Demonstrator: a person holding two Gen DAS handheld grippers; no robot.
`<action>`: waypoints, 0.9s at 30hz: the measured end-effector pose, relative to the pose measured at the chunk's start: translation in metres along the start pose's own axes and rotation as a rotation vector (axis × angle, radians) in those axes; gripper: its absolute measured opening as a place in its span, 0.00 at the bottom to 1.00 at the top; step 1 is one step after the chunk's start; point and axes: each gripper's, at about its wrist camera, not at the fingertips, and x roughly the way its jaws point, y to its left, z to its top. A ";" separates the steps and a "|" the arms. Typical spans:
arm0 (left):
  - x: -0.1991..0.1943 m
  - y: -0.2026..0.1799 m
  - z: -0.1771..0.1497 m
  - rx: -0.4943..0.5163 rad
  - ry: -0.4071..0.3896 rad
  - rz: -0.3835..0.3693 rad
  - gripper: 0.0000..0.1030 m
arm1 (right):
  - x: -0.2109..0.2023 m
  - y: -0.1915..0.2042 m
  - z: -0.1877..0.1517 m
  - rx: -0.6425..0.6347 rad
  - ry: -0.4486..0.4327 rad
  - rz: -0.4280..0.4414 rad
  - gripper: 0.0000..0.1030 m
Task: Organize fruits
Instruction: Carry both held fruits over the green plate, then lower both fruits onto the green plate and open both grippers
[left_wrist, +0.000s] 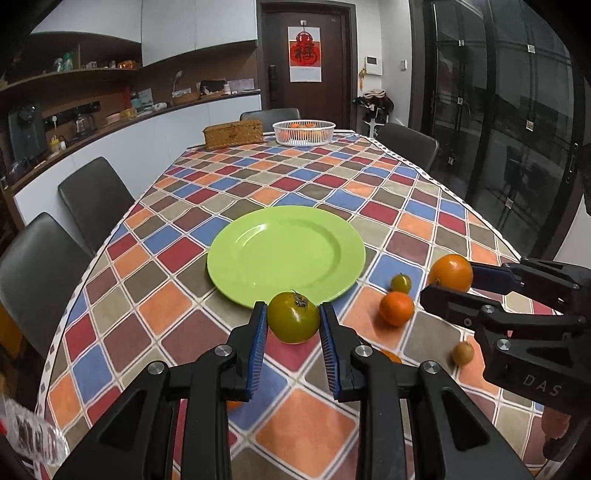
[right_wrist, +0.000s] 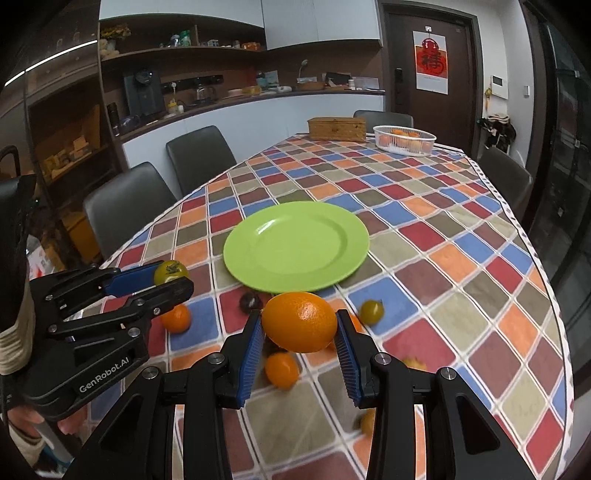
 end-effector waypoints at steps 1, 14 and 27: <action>0.005 0.003 0.004 -0.002 0.006 -0.001 0.27 | 0.005 -0.001 0.006 0.000 0.004 0.008 0.39; 0.070 0.036 0.031 -0.062 0.138 -0.044 0.27 | 0.075 -0.002 0.049 -0.034 0.100 0.022 0.39; 0.121 0.042 0.033 -0.081 0.252 -0.054 0.27 | 0.139 -0.011 0.051 0.010 0.227 0.032 0.39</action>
